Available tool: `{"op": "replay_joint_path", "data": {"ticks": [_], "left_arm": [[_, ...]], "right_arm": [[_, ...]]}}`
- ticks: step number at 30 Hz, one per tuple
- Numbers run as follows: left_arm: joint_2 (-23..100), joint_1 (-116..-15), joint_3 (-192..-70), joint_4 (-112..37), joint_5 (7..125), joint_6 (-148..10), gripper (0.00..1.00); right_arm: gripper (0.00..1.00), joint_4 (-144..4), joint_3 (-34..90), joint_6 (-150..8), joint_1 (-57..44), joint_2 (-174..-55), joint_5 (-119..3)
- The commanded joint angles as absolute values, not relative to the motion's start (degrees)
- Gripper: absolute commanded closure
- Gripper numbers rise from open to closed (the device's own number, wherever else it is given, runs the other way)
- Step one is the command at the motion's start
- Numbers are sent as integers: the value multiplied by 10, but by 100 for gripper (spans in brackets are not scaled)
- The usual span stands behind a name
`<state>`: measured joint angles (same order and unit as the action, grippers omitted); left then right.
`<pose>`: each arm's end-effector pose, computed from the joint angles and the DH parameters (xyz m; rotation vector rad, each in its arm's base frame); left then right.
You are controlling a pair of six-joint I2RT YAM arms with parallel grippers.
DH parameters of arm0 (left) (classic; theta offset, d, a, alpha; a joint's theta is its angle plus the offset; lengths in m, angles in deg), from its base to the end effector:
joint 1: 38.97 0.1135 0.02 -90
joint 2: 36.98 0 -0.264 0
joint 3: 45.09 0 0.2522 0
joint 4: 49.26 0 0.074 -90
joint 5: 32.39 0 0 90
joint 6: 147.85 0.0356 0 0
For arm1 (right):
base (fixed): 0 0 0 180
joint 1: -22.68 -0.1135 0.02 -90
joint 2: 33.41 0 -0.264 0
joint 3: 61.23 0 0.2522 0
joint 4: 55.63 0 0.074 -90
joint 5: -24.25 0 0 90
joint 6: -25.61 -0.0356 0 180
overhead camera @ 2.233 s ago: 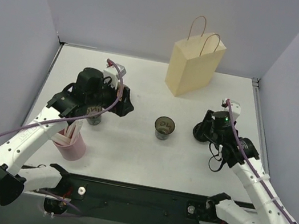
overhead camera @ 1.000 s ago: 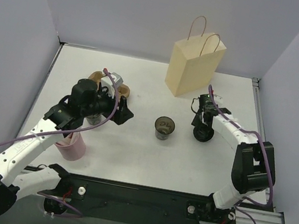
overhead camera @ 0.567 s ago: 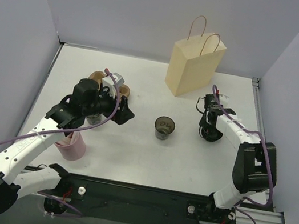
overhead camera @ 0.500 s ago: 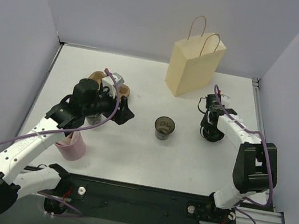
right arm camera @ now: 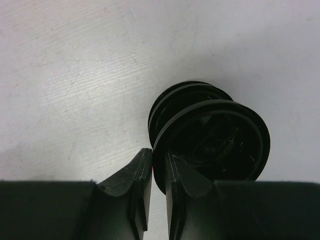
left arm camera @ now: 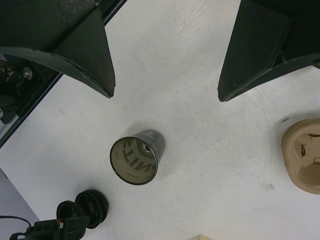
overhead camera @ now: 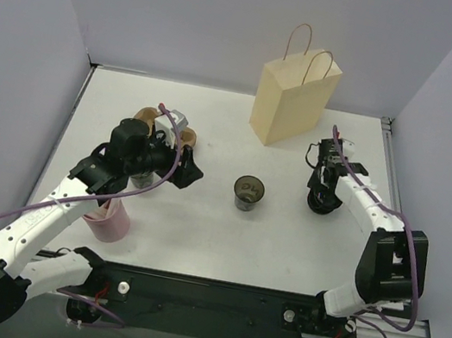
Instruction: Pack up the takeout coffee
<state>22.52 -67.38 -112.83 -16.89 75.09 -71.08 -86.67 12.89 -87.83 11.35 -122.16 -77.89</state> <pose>0.2008 -0.1208 0.3330 0.4719 1.9999 -0.7646 0.3293 0.0583 0.2359 0.3482 2.3198 0.0474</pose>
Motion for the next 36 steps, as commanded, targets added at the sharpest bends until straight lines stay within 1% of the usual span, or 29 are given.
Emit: {"op": "replay_joint_path", "data": {"ticks": [1, 3, 4, 5, 7, 8, 9, 11, 12, 15, 16, 18, 19, 20, 21, 22, 24, 25, 27, 30, 32, 34, 36], "left_arm": [[216, -674, -1133, -191, 765, -697, 7], [216, -678, -1142, -178, 748, -694, 7], [213, -679, -1144, -173, 742, -694, 7], [210, -680, -1145, -176, 742, -694, 7], [207, -683, -1159, -175, 755, -716, 7], [207, -683, -1167, -174, 770, -730, 8], [205, -683, -1177, -175, 783, -745, 8], [206, -684, -1196, -184, 825, -802, 10], [205, -685, -1200, -198, 838, -821, 11], [207, -689, -1212, -234, 892, -903, 15], [207, -690, -1208, -271, 907, -942, 16], [207, -695, -1199, -338, 941, -978, 18], [208, -697, -1196, -355, 945, -998, 18], [210, -702, -1190, -374, 944, -1000, 18], [212, -703, -1188, -379, 933, -999, 19], [216, -704, -1187, -377, 929, -1001, 19], [226, -704, -1178, -391, 931, -1011, 23], [227, -706, -1170, -411, 946, -1026, 26], [220, -713, -1142, -475, 961, -1040, 27], [210, -720, -1133, -510, 977, -1021, 28], [212, -722, -1140, -502, 977, -982, 28], [217, -723, -1158, -475, 971, -954, 28], [219, -727, -1158, -502, 971, -933, 30]], "right_arm": [[85, -920, 157, -872, 113, -1158, -720], [86, -928, 158, -871, 110, -1131, -659], [86, -927, 157, -870, 109, -1098, -623], [85, -925, 156, -868, 107, -1080, -555], [86, -908, 150, -868, 102, -1029, -486], [86, -891, 133, -879, 100, -1009, -412], [86, -845, 117, -891, 98, -968, -382], [86, -774, 84, -939, 91, -926, -315], [86, -704, 53, -957, 85, -891, -263], [86, -607, 19, -982, 42, -829, -237], [86, -595, 16, -985, 14, -818, -236], [86, -554, 10, -1021, 0, -797, -227], [86, -528, -1, -1049, -3, -793, -198], [86, -496, -10, -1075, -4, -789, -187], [86, -420, -22, -1103, -5, -780, -179], [85, -383, -43, -1164, -6, -775, -171], [85, -288, -62, -1213, -10, -766, -169], [85, -270, -69, -1244, -11, -764, -167], [84, -248, -70, -1264, -13, -766, -159], [84, -213, -72, -1310, -13, -772, -154], [84, -172, -75, -1349, -13, -776, -147], [84, -163, -74, -1364, -13, -784, -142], [84, -146, -80, -1387, -14, -786, -151]]}}
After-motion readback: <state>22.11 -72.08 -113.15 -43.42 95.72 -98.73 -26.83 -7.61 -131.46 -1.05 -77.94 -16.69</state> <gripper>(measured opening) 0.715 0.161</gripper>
